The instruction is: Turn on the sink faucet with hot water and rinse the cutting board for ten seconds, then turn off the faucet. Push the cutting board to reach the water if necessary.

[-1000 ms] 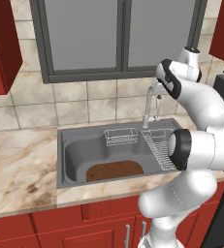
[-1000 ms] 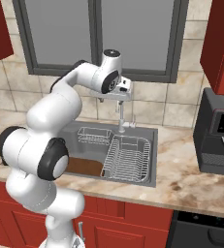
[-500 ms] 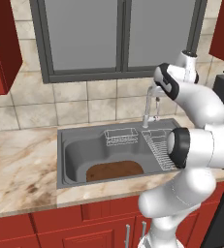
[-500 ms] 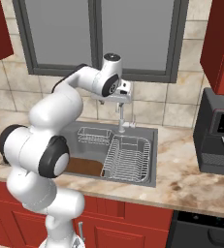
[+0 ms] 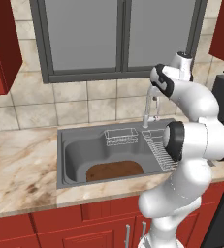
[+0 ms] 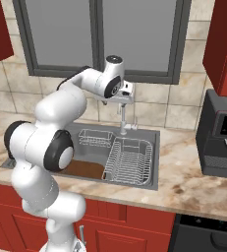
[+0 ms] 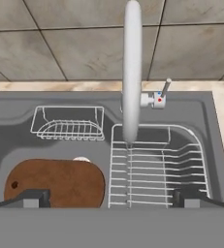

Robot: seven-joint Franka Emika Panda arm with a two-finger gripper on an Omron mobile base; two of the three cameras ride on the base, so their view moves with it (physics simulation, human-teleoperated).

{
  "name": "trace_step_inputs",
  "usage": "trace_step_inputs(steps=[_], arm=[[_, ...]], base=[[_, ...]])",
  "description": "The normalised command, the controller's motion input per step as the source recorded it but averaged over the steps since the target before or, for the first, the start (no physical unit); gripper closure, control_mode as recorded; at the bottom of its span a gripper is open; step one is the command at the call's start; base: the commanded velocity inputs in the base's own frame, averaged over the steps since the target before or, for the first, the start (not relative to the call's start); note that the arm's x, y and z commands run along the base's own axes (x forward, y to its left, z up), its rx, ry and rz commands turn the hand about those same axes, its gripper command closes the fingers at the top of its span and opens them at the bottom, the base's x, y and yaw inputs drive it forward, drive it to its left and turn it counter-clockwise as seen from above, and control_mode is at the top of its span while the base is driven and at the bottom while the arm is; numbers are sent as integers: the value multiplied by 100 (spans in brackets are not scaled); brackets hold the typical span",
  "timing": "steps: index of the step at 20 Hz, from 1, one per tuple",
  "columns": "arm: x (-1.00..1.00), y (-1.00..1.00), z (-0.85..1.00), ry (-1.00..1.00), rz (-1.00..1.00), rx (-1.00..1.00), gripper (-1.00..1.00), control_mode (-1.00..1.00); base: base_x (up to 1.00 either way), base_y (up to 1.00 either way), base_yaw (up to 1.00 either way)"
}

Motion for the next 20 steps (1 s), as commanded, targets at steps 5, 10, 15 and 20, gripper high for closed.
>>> trace_step_inputs(steps=[5, 10, 15, 20], arm=[[24, 0, -3, 0, 0, 0, -100, -100], [16, 0, -7, -1, 0, 0, -100, -100], [18, 0, -10, -1, 0, 0, -100, -100], [19, 0, -12, -1, 0, 0, -100, -100]], base=[[0, 0, 0], [0, 0, 0], [0, 0, 0], [0, 0, 0]])
